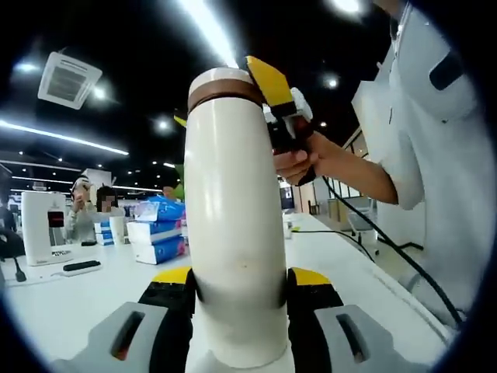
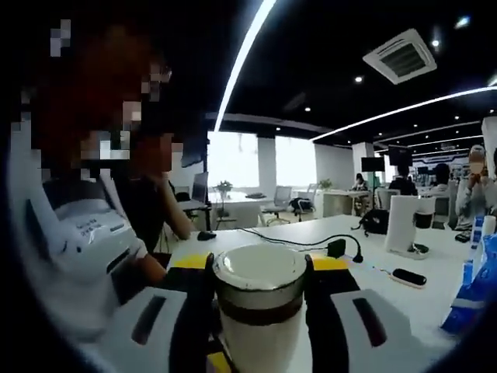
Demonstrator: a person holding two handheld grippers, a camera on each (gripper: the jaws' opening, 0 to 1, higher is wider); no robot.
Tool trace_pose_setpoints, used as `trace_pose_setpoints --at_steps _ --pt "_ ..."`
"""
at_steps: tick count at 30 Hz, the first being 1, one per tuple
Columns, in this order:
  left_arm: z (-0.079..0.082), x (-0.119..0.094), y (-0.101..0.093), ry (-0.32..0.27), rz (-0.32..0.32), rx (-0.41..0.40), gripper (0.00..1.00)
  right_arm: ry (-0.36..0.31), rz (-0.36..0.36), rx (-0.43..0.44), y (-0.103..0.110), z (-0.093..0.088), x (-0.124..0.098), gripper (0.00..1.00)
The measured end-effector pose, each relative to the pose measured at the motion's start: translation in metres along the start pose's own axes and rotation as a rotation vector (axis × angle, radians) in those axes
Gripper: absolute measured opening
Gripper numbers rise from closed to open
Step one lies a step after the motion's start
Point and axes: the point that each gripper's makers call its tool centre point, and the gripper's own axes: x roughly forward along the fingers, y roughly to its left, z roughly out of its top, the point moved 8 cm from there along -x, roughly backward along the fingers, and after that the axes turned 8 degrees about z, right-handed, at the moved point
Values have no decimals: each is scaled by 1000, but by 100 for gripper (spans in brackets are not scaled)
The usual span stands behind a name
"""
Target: Grasp the water cup twist off the cup lid place the cup lid on the table
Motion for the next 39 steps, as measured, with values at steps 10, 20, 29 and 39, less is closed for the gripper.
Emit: trace_pose_setpoints --at_steps 10,20,29,39 --pt "0 0 0 0 -3 -1 48 -41 157 38 -7 -3 0 48" --pt "0 0 1 3 4 -12 48 -3 36 81 6 -5 10 51" --pt "0 0 0 5 3 -5 48 -27 -249 -54 28 30 -18 60" --pt "-1 1 0 10 5 12 48 -111 -562 -44 84 44 -25 67"
